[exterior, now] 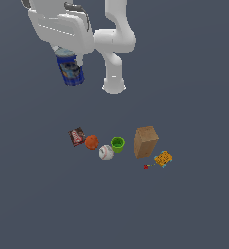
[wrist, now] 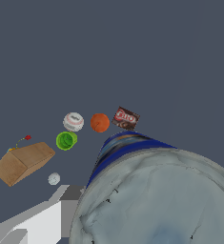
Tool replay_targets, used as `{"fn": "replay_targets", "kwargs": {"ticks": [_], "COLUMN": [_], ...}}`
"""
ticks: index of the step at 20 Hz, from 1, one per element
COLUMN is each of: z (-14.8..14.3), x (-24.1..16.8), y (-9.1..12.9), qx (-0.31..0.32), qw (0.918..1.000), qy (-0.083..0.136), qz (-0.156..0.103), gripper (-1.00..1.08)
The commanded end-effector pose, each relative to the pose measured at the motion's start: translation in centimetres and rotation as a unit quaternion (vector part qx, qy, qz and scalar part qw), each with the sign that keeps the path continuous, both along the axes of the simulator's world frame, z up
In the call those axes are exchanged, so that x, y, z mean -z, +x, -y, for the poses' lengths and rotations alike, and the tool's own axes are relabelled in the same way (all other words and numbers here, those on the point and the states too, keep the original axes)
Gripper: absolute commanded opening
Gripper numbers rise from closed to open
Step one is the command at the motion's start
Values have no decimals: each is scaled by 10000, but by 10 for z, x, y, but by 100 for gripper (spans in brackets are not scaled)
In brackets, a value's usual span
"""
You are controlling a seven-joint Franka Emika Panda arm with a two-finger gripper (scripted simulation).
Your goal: Pick up a designated object from a clutter of objects.
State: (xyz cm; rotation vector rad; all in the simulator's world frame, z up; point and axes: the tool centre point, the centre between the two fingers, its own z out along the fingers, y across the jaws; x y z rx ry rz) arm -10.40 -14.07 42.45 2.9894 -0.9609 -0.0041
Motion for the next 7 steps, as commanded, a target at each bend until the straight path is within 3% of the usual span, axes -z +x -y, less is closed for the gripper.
{"fn": "replay_targets", "kwargs": {"ticks": [1,7], "z": [-3,-5], "x": [-10,-16], "y": [-2,-2], "qx": [0,-1], "qw": [10000,10000], "qy": [-2,1], "qz": [13,14], "gripper": [-100,-100]}}
